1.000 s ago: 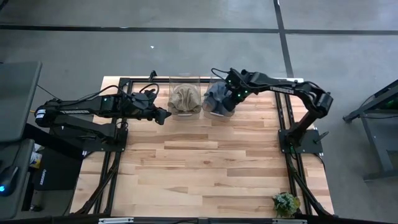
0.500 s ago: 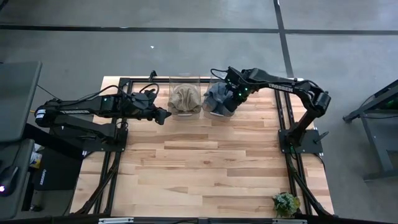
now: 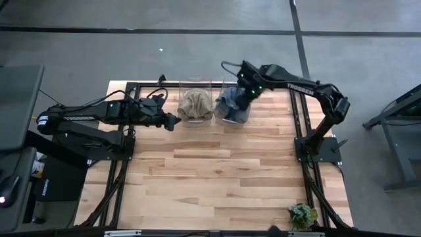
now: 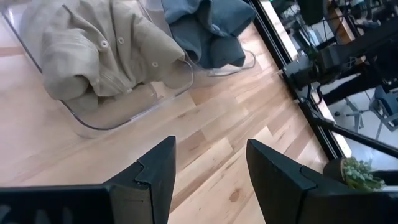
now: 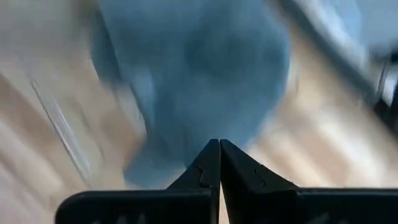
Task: Pick & Place hat
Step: Put the blue cap into the right transparent bin, then return to Home Position
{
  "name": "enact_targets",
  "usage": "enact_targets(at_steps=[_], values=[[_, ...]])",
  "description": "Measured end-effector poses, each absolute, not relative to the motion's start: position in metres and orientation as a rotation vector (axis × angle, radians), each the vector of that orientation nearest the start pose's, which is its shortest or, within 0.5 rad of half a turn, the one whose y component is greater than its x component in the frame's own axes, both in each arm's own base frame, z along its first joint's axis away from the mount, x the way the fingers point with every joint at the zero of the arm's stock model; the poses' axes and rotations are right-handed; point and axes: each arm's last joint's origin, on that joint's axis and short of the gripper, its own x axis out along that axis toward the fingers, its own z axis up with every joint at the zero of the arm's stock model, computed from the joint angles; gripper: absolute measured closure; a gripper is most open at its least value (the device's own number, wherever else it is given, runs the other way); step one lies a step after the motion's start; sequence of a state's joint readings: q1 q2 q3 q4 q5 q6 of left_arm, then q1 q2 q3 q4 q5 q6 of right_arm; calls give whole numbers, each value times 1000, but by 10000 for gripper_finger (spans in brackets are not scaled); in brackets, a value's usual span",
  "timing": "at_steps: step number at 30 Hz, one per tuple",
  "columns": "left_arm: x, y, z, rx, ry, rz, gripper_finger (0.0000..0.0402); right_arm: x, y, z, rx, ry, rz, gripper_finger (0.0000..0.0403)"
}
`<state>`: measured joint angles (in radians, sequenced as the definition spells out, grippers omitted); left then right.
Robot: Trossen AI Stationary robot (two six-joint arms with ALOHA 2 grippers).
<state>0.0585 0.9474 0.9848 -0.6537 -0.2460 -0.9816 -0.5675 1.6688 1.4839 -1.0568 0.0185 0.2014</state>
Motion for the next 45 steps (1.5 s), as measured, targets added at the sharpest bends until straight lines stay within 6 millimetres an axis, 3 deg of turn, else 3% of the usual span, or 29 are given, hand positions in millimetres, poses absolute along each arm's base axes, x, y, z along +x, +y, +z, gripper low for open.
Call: enact_targets(at_steps=[5,13,17,26,33,40,45], values=[[186,19,332,-886,387,616,224,290,-202,294,482,938,-615,403],[185,20,332,-928,356,654,224,305,-234,246,525,1002,-576,403],[185,20,332,-967,343,664,224,309,-236,226,530,1072,-518,403],[185,20,332,-1021,323,678,224,306,-232,208,488,1220,-394,403],[186,20,333,-1052,307,680,224,303,-231,222,437,1190,-394,403],[187,20,334,-1057,291,671,224,290,-220,256,416,1134,-402,403],[185,20,335,-1017,305,662,224,275,-198,291,404,1084,-371,403]])
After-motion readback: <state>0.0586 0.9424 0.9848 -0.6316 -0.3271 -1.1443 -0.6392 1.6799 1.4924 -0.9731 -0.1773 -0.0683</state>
